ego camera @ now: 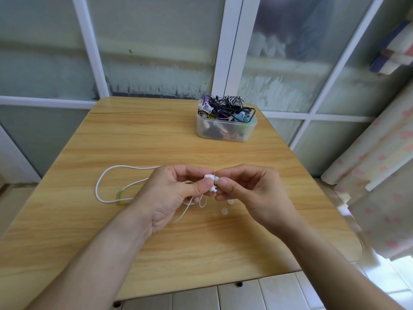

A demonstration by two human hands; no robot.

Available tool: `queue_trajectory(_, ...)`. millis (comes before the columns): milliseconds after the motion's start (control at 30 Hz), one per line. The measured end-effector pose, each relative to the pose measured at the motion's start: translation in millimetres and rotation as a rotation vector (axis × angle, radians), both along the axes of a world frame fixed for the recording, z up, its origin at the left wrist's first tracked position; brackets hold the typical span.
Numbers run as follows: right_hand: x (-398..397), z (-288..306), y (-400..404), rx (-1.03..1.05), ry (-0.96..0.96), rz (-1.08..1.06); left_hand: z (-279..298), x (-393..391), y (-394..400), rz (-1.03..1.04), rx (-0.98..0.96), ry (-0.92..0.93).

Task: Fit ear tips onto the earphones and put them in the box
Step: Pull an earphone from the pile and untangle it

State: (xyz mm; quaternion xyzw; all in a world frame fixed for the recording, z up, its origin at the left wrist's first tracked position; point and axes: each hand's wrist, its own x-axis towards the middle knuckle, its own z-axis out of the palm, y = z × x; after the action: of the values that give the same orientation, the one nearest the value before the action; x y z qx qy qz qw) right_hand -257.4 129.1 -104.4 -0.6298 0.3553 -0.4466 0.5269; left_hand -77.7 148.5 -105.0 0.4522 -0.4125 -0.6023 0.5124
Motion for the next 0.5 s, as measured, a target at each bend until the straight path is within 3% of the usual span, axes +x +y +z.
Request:
queue_trajectory(167,-3.3,0.8,-1.6,0.020,0.021,0.042,2.9,0.5,0.3,-0.052,0.060,0.040)
queue_trajectory(500,-8.0,1.5,-5.9,-0.180,0.138,0.057,5.2,-4.6,1.7,-0.085,0.181,0.056)
